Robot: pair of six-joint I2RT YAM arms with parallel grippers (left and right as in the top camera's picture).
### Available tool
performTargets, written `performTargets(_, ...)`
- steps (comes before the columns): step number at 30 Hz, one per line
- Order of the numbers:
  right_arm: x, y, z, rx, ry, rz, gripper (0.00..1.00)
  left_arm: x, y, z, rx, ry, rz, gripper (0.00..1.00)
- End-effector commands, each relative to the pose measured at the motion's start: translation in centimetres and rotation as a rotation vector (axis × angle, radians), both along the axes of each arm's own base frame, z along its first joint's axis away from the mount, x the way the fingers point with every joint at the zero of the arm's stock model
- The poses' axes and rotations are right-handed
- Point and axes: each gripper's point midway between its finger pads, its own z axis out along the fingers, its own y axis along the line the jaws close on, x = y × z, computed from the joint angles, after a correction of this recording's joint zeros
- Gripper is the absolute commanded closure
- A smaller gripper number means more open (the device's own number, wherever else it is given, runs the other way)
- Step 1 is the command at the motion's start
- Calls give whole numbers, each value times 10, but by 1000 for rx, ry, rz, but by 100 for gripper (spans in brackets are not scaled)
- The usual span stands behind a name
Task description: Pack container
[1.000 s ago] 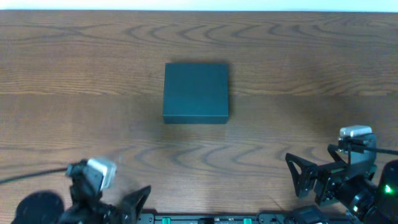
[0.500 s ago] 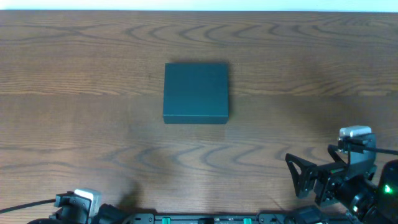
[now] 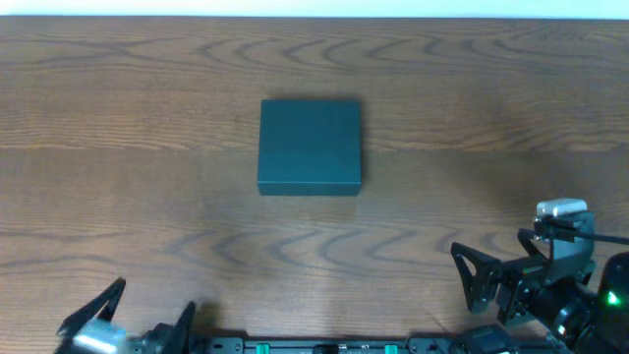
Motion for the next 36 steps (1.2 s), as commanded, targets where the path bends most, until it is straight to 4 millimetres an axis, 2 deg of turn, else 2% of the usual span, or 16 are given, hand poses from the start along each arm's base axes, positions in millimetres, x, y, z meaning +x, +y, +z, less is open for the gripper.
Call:
performTargets(1, 1, 1, -2, 7, 12, -4, 1, 28, -15, -48, 241, -1, -78, 5)
performTargets(3, 1, 1, -2, 7, 12, -4, 1, 53, -25, -83, 242, 46, -113, 5)
performTargets(11, 1, 1, -2, 7, 12, -4, 1, 94, -37, -167, 224, 154, -167, 5)
performTargets(15, 1, 1, -2, 6, 12, -3, 1, 100, -39, -197, 222, 194, -179, 5)
performTargets(21, 1, 1, -2, 7, 12, -4, 1, 97, -41, -235, 179, 296, -192, 5)
performTargets(22, 1, 1, -2, 7, 12, -4, 1, 97, -41, -240, 159, 318, -184, 5)
performTargets(25, 1, 1, -2, 7, 12, -4, 1, 99, -35, -241, 160, 329, -142, 5)
performTargets(36, 1, 1, -2, 7, 12, -4, 1, 99, -35, -241, 159, 330, -143, 4)
